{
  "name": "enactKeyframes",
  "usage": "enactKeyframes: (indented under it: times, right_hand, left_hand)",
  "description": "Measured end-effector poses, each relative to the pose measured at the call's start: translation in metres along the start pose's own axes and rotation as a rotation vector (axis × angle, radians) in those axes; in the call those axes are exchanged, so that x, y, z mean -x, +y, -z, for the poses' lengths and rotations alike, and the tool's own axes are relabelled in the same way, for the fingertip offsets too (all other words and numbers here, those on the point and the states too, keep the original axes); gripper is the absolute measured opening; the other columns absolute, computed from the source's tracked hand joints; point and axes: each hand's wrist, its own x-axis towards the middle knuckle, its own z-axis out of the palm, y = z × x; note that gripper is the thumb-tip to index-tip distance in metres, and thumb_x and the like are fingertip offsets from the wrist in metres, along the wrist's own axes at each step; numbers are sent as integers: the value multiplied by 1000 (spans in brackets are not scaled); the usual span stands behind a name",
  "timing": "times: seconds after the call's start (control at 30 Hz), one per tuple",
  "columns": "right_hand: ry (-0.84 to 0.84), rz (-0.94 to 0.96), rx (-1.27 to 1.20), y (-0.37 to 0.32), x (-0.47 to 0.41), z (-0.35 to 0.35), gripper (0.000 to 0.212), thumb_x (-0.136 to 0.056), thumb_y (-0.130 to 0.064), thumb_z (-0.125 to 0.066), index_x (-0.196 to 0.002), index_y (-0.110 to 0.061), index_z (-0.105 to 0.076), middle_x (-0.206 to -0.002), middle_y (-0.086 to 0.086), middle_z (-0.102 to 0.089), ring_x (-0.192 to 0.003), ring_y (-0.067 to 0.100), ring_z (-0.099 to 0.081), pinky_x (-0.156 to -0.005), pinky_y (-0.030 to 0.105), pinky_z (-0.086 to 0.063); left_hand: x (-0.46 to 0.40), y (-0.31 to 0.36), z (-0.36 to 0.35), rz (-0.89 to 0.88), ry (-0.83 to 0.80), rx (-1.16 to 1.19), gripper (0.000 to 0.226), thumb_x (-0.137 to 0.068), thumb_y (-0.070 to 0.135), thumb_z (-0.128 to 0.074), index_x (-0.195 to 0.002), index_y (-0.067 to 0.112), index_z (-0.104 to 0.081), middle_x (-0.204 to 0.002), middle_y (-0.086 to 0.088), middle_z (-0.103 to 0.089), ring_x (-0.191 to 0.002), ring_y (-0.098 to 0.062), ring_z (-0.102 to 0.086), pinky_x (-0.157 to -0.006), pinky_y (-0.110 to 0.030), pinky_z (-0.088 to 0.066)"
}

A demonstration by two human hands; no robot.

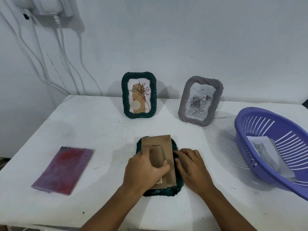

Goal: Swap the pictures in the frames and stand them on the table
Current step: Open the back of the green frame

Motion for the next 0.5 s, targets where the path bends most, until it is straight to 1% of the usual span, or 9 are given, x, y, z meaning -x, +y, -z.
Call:
enactKeyframes:
  times: [0.13,0.17,0.23,0.33,0.4,0.5]
  right_hand:
    - [-2,1,-7,-1,-1,1,42,-96,-42,-33,-122,-22,-59,-115,-8,-57,-103,11,-44,-89,28,-44]
    - [-1,2,-8,-2,-1,2,42,-96,-42,-33,-122,-22,-59,-115,-8,-57,-104,12,-45,-89,29,-45]
    - [5,1,-3,-2,-1,2,41,-96,-42,-34,-121,-21,-59,-115,-7,-58,-103,13,-46,-88,30,-46]
    - [7,-6,1,-2,-1,2,42,-96,-42,-34,-121,-21,-60,-114,-6,-58,-103,14,-46,-89,30,-45]
    - [6,-10,-3,-2,-1,2,42,-96,-42,-34,-121,-21,-60,-114,-6,-58,-103,14,-46,-89,30,-45]
    - [18,-6,-5,-2,0,2,41,-95,-42,-35,-120,-21,-60,-113,-7,-58,-102,13,-46,-89,28,-43]
  left_hand:
    - [-2,-1,12,26,0,119,58,-71,56,-66,-121,29,-52,-102,12,-65,-85,-8,-60,-70,-16,-48]
    - [-2,-1,14,33,3,142,58,-71,54,-68,-121,29,-53,-99,13,-63,-83,-6,-58,-68,-14,-46]
    - [-4,-2,21,42,18,178,56,-71,51,-70,-119,27,-55,-85,16,-57,-75,-4,-54,-60,-7,-40]
    - [-7,-4,33,58,38,211,53,-70,44,-72,-117,24,-58,-67,19,-49,-61,0,-50,-48,-4,-37]
    - [-10,-6,43,69,44,211,50,-71,42,-73,-115,24,-59,-64,19,-50,-58,0,-51,-47,-3,-36]
    - [-15,-14,59,103,70,202,46,-70,44,-73,-111,28,-60,-65,12,-57,-59,-4,-56,-45,-5,-37]
